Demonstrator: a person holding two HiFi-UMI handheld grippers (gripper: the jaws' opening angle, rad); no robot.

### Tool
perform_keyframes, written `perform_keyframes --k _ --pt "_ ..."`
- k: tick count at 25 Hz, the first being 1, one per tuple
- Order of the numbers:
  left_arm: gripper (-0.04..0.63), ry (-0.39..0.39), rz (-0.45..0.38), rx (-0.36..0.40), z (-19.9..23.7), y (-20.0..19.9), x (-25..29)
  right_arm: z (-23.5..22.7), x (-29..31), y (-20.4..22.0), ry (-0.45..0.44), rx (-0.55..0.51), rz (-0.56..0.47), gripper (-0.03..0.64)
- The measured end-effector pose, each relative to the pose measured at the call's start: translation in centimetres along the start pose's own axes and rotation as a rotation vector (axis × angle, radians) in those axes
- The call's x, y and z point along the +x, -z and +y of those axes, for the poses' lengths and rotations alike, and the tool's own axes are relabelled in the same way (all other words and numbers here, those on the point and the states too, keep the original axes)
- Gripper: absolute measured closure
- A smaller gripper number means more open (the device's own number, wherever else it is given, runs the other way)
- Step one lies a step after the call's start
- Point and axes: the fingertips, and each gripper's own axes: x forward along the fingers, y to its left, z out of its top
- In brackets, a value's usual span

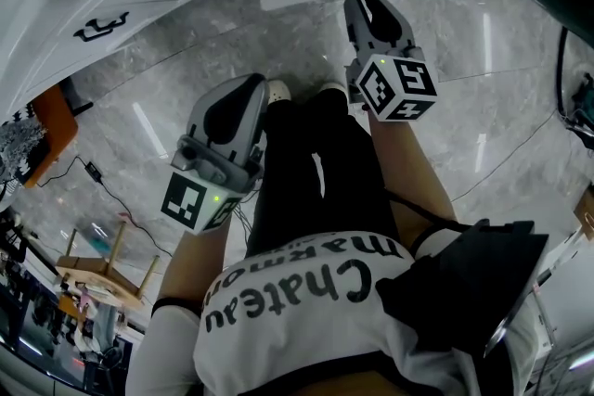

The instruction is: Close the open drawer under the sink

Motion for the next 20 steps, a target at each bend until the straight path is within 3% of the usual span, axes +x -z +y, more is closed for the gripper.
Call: perform_keyframes --k 20 --pt "0.586 -0.008 0.0 -0.004 1.8 1.2 -0.3 0.7 0.7 0.4 0.02 0.003 -0.066 0.482"
